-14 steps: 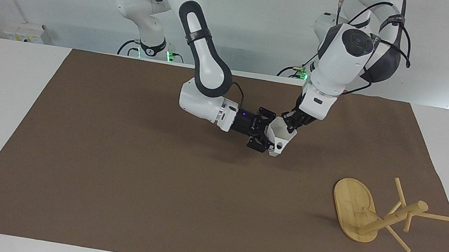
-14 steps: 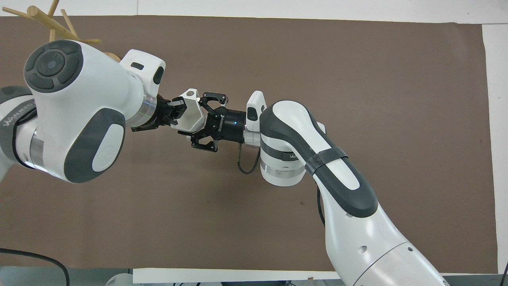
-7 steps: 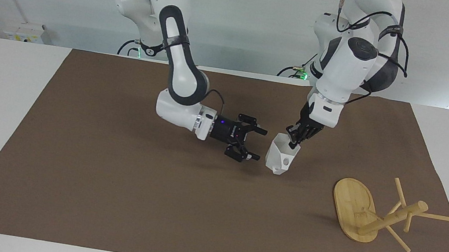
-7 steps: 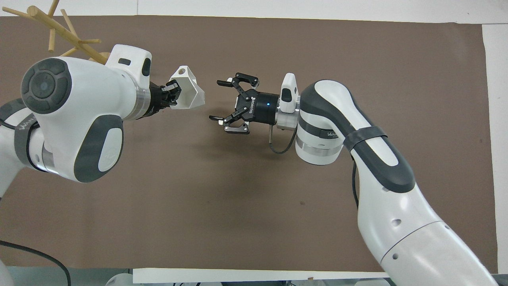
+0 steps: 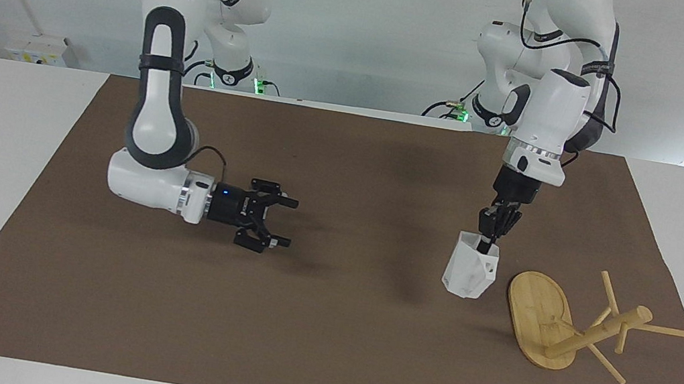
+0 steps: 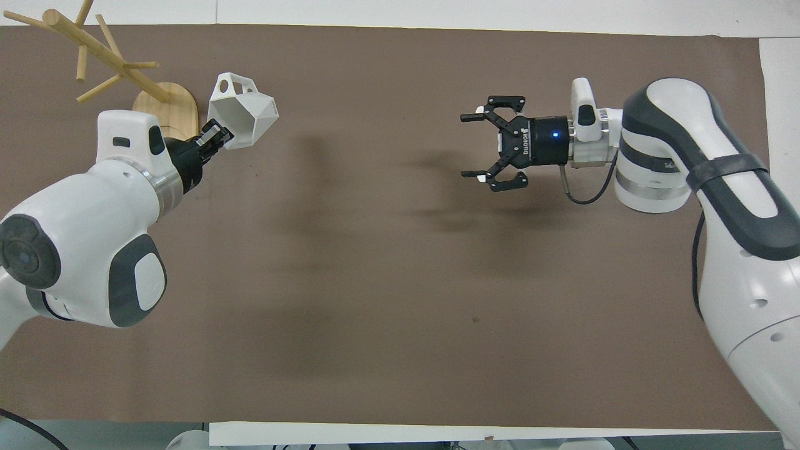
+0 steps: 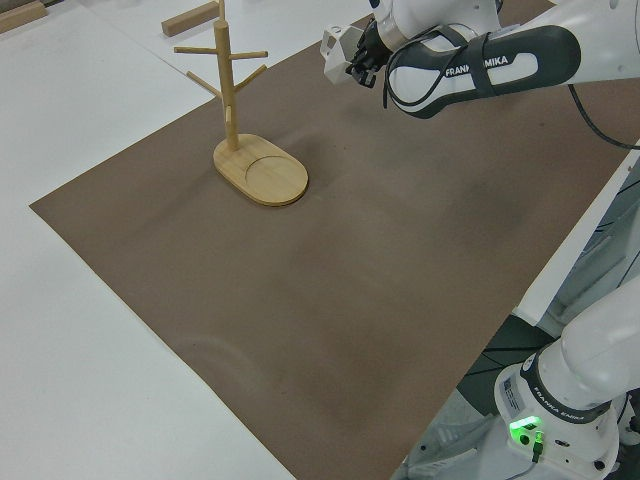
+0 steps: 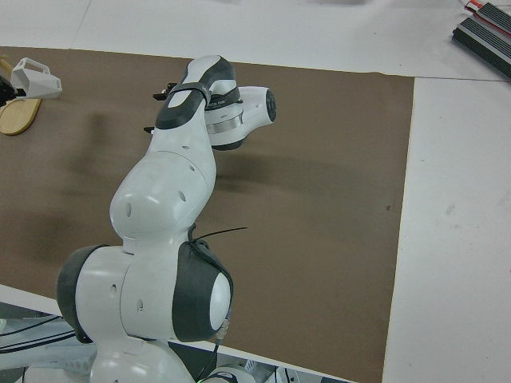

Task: Hang cup on rack
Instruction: 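Move the cup with the left gripper while the right gripper withdraws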

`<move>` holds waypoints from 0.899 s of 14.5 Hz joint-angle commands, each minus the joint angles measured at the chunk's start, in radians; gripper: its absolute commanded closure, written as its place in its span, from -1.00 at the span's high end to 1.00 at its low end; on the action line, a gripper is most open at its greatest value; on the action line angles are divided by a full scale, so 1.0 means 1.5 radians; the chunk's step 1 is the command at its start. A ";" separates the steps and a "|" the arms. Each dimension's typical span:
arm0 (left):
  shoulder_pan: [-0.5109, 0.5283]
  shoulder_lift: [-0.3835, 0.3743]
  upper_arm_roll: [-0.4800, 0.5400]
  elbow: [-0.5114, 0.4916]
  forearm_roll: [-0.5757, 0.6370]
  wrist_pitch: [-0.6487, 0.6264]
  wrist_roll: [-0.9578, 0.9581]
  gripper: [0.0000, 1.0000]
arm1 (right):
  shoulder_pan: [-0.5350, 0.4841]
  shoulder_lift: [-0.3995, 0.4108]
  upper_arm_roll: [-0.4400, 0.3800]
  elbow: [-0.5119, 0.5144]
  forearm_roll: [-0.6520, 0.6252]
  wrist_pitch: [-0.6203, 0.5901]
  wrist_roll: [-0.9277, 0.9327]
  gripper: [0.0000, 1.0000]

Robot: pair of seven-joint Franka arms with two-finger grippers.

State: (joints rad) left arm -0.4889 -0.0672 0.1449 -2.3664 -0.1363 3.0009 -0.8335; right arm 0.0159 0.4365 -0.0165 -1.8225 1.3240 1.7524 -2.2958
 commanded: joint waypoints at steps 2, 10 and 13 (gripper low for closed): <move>0.017 -0.016 -0.006 -0.026 -0.042 0.049 -0.009 -1.00 | -0.097 -0.009 0.009 0.017 -0.167 -0.062 0.014 1.00; 0.074 0.064 -0.006 0.039 -0.037 0.039 0.063 -1.00 | -0.146 -0.191 0.012 0.039 -0.613 -0.088 0.413 1.00; 0.079 0.101 -0.006 0.084 -0.039 0.031 0.082 -1.00 | -0.112 -0.229 0.014 0.041 -0.674 -0.102 0.550 1.00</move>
State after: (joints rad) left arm -0.3828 0.0400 0.1446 -2.2997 -0.1879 3.0475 -0.7377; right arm -0.1795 0.1172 -0.0004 -1.7465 0.3736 1.6048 -1.5779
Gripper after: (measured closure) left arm 0.965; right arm 0.000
